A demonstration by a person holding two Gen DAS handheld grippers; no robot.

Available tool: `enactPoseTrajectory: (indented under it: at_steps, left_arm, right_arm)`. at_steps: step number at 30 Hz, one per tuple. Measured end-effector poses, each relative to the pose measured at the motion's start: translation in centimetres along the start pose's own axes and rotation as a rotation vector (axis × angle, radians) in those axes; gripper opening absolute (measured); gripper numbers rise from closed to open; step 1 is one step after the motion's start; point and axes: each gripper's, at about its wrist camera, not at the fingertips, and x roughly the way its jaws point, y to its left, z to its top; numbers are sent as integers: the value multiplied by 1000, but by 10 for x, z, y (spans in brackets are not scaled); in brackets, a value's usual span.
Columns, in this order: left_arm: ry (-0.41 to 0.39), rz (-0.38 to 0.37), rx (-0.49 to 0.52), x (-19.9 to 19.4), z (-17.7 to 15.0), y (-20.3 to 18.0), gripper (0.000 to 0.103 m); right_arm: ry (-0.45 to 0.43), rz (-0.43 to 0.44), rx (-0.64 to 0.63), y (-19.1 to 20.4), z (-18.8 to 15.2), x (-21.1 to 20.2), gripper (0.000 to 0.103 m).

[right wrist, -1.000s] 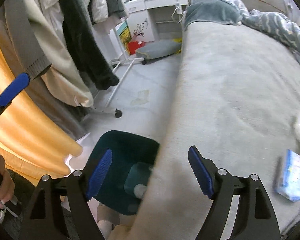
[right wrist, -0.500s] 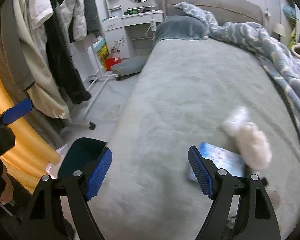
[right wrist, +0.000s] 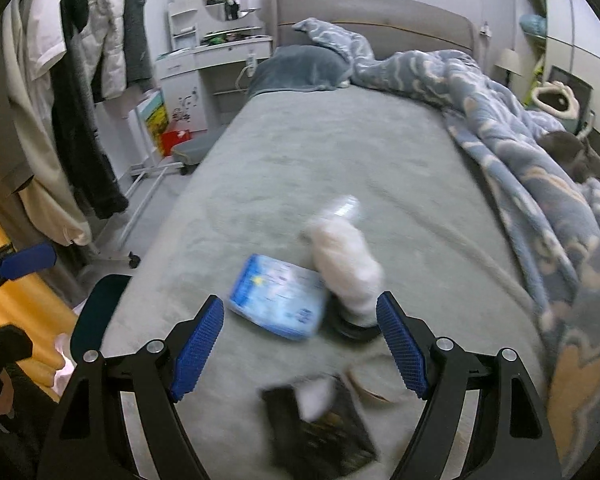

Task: Collect trash
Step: 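Move both tools back over the bed toward the remaining trash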

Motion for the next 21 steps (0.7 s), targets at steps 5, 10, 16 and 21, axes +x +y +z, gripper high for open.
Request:
enactPoseTrajectory:
  at_steps: [5, 10, 16, 21]
  left_arm:
    - [60, -65, 16, 21, -5, -20, 75]
    - [112, -93, 45, 43, -12, -39, 73]
    - [148, -104, 75, 61, -19, -62, 71]
    - [178, -103, 70, 75, -22, -73, 69]
  right_arm:
    - [13, -35, 20, -25, -13, -6, 80]
    - [10, -61, 51, -48, -25, -16, 80]
    - [13, -74, 80, -70, -40, -28, 80]
    - [43, -75, 61, -76, -52, -30, 80]
